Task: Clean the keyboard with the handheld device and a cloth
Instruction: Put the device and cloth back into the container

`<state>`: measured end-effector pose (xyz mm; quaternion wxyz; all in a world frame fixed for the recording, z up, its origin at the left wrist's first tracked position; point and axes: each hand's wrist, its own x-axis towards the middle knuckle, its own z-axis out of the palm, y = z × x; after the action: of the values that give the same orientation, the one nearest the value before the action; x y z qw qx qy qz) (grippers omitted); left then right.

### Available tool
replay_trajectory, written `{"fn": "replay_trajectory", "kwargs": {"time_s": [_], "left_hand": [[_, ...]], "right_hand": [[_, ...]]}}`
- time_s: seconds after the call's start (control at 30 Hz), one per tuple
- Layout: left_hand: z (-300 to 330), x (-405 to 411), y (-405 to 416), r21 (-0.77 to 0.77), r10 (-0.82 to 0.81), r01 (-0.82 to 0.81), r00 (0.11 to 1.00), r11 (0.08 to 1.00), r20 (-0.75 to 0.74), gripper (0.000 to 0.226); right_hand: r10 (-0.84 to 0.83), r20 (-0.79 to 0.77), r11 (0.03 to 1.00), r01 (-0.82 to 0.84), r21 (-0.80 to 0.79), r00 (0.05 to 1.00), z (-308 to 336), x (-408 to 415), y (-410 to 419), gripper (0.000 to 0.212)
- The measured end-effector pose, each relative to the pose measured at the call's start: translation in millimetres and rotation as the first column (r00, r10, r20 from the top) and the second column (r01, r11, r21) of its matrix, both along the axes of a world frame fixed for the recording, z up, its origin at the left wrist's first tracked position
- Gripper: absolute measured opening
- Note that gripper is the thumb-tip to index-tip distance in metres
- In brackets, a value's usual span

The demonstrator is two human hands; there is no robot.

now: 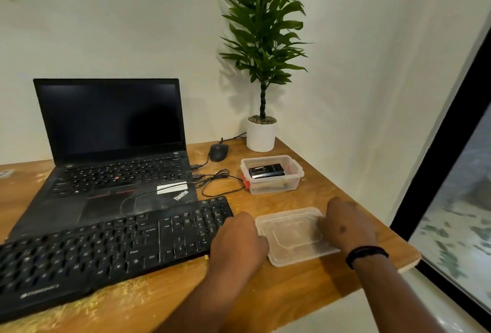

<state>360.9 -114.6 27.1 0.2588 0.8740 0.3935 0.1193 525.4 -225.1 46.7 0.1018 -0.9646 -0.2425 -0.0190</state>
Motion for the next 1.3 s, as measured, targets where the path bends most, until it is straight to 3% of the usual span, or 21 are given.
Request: {"fn": "replay_trajectory", "kwargs": {"time_s": [0.07, 0.13, 0.2, 0.27, 0.33, 0.37, 0.4, 0.53, 0.63, 0.7, 0.93, 1.3], "left_hand": [[0.4, -4.4, 1.3, -0.124, 0.032, -0.014, 0.989, 0.992, 0.148, 0.013], [12.1, -10.2, -0.6, -0.287, 0.096, 0.013, 0.927, 0.958, 0.363, 0.021], [29.2, -10.5, 3.0, -0.349, 0.171, 0.037, 0.820, 0.936, 0.546, 0.026], [41.0, -2.5, 14.1, -0.315, 0.205, 0.020, 0.720, 0.949, 0.663, 0.028], [48.9, 9.7, 28.3, -0.386, 0.287, 0.038, 0.603, 0.922, 0.744, 0.028], [51.2, 16.7, 36.7, -0.447, 0.342, 0.064, 0.551, 0.892, 0.761, 0.028], [52.7, 23.8, 46.1, -0.504, 0.399, 0.080, 0.511, 0.860, 0.762, 0.028], [45.7, 58.8, 83.3, -0.606, 0.515, 0.036, 0.490, 0.795, 0.703, 0.013], [41.0, 80.6, 104.9, -0.585, 0.501, -0.039, 0.564, 0.810, 0.656, 0.012], [39.2, 90.5, 115.9, -0.574, 0.492, -0.078, 0.617, 0.815, 0.614, 0.017], [27.6, 104.2, 134.3, -0.553, 0.468, -0.140, 0.718, 0.822, 0.515, 0.025], [26.8, 105.8, 134.2, -0.642, 0.478, -0.099, 0.755, 0.760, 0.450, 0.026]], "right_hand": [[-0.018, 0.038, 0.993, 0.013, 0.121, 0.999, 0.7, 3.0, 0.6, 0.012], [-0.019, 0.117, 0.927, -0.026, 0.375, 0.993, 5.3, 7.6, 0.9, 0.017], [0.005, 0.170, 0.762, -0.113, 0.637, 0.985, 17.1, 7.0, 5.2, 0.017], [0.054, 0.095, 0.530, -0.109, 0.841, 0.994, 28.2, 6.2, 17.4, 0.017], [0.226, -0.123, 0.241, 0.067, 0.968, 0.966, 39.5, 10.0, 32.5, 0.024], [0.307, -0.217, 0.152, 0.177, 0.972, 0.927, 44.0, 14.7, 40.2, 0.029], [0.336, -0.265, 0.128, 0.235, 0.963, 0.904, 45.8, 21.3, 49.1, 0.035], [0.212, -0.184, 0.357, 0.099, 0.929, 0.960, 32.2, 55.9, 88.0, 0.021], [0.182, -0.112, 0.538, -0.003, 0.843, 0.977, 21.7, 72.8, 107.2, 0.030], [0.144, -0.020, 0.625, -0.075, 0.777, 0.989, 11.8, 81.0, 116.5, 0.025], [0.047, 0.147, 0.672, -0.140, 0.728, 0.988, -18.7, 93.3, 122.5, 0.023], [0.073, -0.037, 0.623, -0.017, 0.782, 0.997, -18.1, 86.4, 115.4, 0.020]]}}
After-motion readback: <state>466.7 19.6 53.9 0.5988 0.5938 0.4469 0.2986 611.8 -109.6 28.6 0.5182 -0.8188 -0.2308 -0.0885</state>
